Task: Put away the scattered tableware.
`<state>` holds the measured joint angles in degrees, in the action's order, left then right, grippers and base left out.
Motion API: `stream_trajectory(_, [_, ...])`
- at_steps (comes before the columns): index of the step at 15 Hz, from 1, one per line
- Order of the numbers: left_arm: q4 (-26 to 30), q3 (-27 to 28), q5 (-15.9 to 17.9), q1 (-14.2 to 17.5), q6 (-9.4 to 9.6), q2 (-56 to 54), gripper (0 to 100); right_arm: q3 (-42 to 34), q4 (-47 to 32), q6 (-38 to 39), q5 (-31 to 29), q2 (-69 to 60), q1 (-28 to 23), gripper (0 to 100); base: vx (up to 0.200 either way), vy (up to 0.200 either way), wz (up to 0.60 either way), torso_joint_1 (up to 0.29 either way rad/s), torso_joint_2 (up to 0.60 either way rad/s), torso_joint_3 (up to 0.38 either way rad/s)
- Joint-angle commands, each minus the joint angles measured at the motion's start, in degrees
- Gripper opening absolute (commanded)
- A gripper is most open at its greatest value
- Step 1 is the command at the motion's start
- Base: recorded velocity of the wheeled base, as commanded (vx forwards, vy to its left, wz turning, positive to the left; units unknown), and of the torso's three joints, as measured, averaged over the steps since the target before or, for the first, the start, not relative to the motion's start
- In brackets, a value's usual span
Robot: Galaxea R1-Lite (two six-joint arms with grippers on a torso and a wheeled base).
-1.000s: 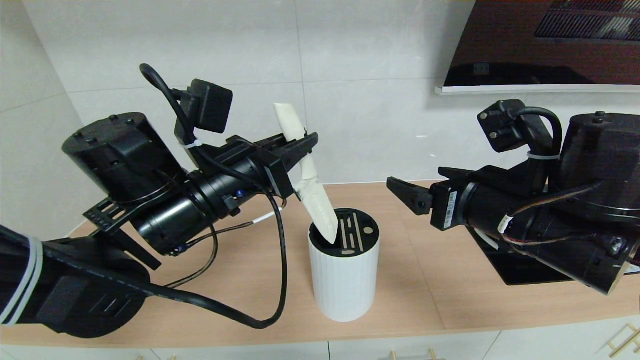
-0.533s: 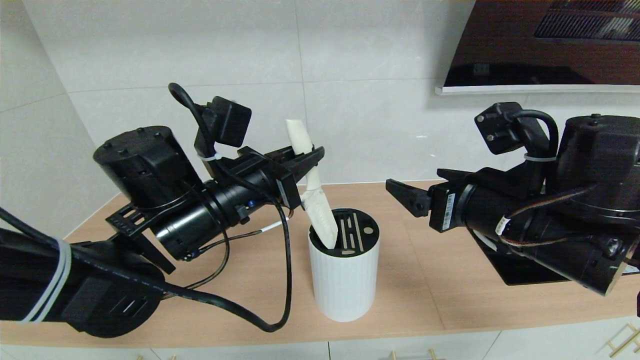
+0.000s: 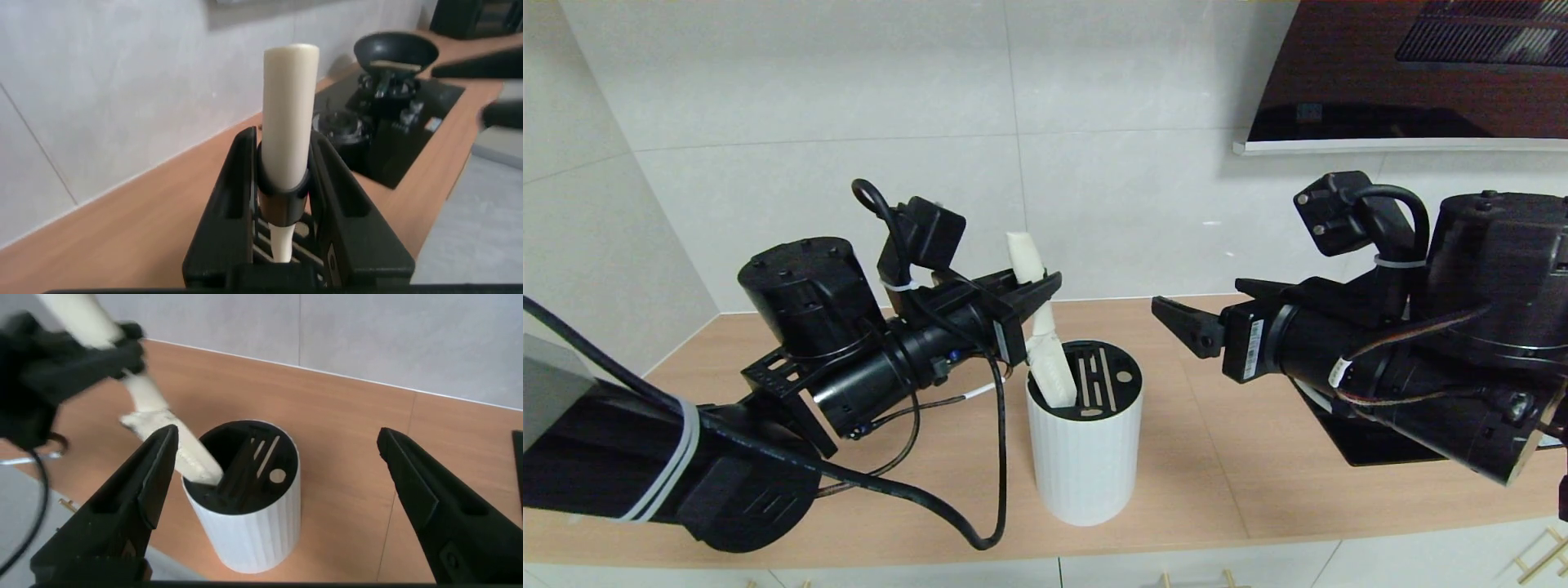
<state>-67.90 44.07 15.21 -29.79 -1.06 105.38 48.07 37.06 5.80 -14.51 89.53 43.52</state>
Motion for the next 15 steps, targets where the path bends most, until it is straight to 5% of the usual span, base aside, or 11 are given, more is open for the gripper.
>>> stream_trajectory(1, [-0.3, -0.1, 0.0, -0.3, 0.01, 1.9, 0, -0.1, 0.0, 0.0, 0.0, 0.1, 0.0, 100, 0.0, 0.0, 0.0, 0.0, 0.0, 0.0])
stream_trajectory(15, [-4.8, -0.1, -0.8, -3.5, 0.09, 11.9, 0, -0.1, 0.0, 0.0, -0.1, 0.1, 0.0, 100, 0.0, 0.0, 0.0, 0.0, 0.0, 0.0])
